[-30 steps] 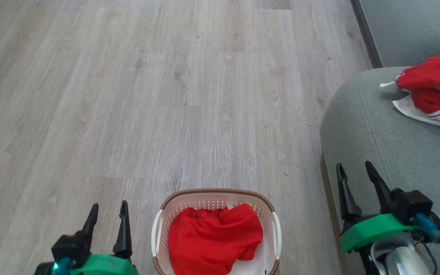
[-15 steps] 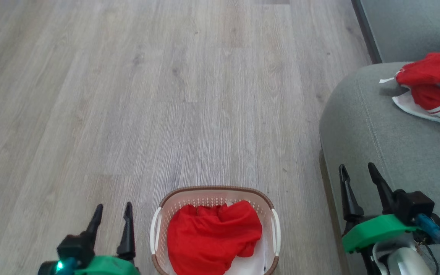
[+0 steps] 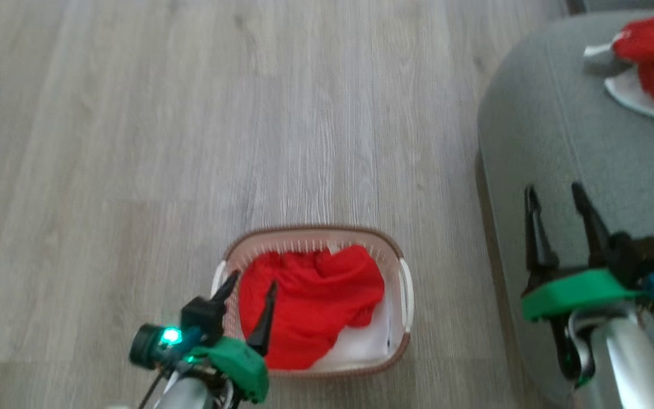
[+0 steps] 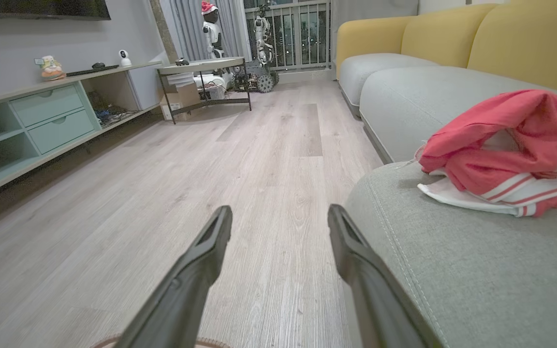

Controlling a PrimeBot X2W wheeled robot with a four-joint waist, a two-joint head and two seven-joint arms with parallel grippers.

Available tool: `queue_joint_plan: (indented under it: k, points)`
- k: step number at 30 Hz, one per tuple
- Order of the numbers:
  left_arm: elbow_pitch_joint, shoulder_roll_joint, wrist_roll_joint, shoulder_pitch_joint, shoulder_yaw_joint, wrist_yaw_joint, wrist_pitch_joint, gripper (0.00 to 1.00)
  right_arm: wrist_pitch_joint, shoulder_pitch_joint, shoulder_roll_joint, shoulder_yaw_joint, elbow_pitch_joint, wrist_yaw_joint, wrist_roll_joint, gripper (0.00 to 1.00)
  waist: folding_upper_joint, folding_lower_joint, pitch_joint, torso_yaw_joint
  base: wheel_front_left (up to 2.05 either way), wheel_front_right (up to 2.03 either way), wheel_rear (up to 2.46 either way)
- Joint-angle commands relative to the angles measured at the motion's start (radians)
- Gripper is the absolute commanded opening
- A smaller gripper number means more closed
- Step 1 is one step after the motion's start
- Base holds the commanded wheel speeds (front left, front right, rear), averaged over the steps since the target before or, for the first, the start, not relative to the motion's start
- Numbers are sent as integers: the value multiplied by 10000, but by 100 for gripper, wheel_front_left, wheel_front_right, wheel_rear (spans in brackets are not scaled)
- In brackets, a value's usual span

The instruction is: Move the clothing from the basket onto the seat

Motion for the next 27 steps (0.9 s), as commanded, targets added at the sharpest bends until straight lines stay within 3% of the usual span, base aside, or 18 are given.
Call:
queue_joint_plan:
  k: [1,10,19,27]
  points:
    - [237,6,165,-627,-25,-21,-97,100,-95,-555,-14,203,-454,71,-71,100,-1,0,949,-326,0,0,0]
    - [2759,6,192,-2624,-1786,32,-93,100,-95,-1348,-14,451,-888,71,-115,100,-1,0,2562,-936,0,0,0]
    - [5293,5,294,-5203,-3329,255,-2,100,-95,-2736,-14,911,-1705,71,128,100,-1,0,5071,-1589,0,0,0]
    - [6804,5,537,-6662,-3863,593,-11,100,-95,-3607,-14,1119,-2164,71,360,100,-1,0,6501,-1985,0,0,0]
